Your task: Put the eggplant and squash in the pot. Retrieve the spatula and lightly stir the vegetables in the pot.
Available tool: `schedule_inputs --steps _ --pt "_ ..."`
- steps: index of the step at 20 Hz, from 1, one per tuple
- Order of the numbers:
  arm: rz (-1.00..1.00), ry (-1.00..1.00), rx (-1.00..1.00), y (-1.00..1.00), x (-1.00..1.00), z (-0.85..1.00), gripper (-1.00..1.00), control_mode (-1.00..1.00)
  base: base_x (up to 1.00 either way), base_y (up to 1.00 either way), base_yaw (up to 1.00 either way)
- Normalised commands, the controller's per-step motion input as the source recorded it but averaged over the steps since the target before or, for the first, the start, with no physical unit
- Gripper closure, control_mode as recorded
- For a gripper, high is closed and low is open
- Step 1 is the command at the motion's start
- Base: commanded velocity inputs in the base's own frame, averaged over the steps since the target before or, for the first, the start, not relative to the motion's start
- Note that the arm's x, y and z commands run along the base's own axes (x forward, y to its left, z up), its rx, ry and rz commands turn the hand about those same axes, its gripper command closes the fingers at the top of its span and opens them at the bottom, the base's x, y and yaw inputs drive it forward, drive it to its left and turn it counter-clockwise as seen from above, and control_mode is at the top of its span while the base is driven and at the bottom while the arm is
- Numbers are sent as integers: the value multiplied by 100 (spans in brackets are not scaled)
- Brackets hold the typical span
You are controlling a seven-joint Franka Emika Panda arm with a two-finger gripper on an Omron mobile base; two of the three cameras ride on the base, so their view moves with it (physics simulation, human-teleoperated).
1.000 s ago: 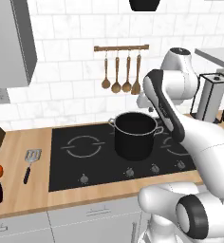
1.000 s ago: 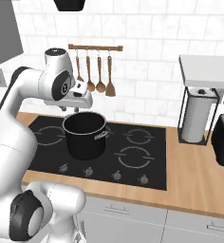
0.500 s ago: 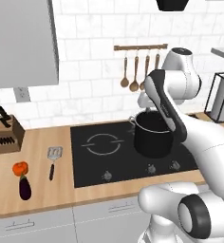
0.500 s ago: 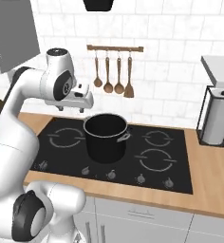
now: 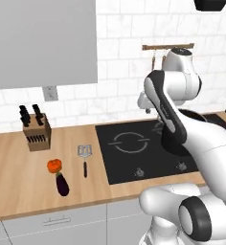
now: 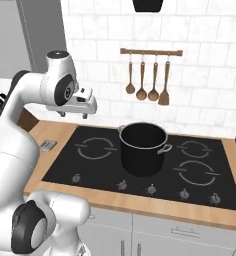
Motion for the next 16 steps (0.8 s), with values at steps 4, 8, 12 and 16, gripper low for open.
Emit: schedule_inputs --steps 4,8,12,16 --pt "0 0 0 0 0 0 -100 100 44 47 0" --pt "0 0 0 0 0 0 -100 100 71 33 0" --pt "-1 1 0 2 11 0 -100 -100 55 9 -3" --pt "0 1 0 25 -9 -11 -100 -100 0 0 0"
